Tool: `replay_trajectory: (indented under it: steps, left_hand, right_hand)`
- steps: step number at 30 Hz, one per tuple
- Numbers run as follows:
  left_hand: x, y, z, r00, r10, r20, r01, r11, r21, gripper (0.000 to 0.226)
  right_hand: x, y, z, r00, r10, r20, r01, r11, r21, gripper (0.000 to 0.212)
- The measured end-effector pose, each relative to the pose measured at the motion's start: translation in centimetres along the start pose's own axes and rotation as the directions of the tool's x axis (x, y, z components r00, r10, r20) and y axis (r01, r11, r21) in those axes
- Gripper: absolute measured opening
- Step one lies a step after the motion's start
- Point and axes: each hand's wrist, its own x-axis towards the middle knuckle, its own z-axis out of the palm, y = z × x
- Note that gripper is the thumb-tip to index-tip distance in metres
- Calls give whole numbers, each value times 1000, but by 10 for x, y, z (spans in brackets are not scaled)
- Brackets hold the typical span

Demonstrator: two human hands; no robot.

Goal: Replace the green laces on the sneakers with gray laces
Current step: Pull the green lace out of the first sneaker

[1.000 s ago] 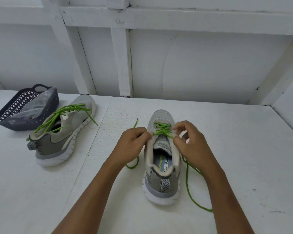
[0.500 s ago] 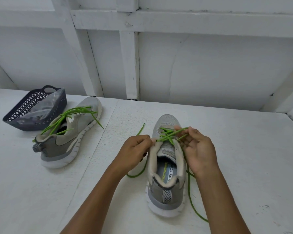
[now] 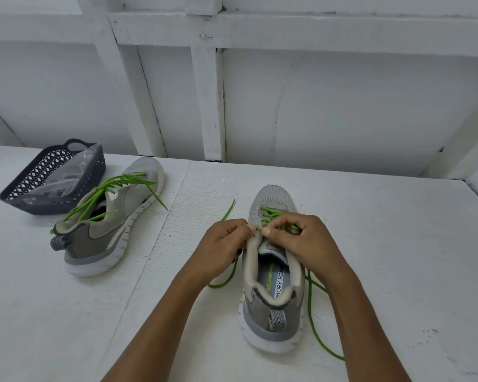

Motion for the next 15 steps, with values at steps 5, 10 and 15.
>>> replay_trajectory:
  steps: [5, 10, 15]
  left_hand:
    - [-1, -2, -1, 1000, -12, -7, 12, 1000, -18, 47]
    - [0, -2, 1, 1000, -5, 8, 6, 1000, -27, 48]
    - [0, -4, 2, 1000, 5, -1, -5, 1000, -24, 45]
  right_hand:
    - [5, 9, -5, 987, 155, -31, -69, 602, 795, 15]
    - [8, 9, -21, 937, 348, 8, -135, 343, 930, 23]
    - [4, -1, -7, 977, 173, -124, -82, 844, 530, 18]
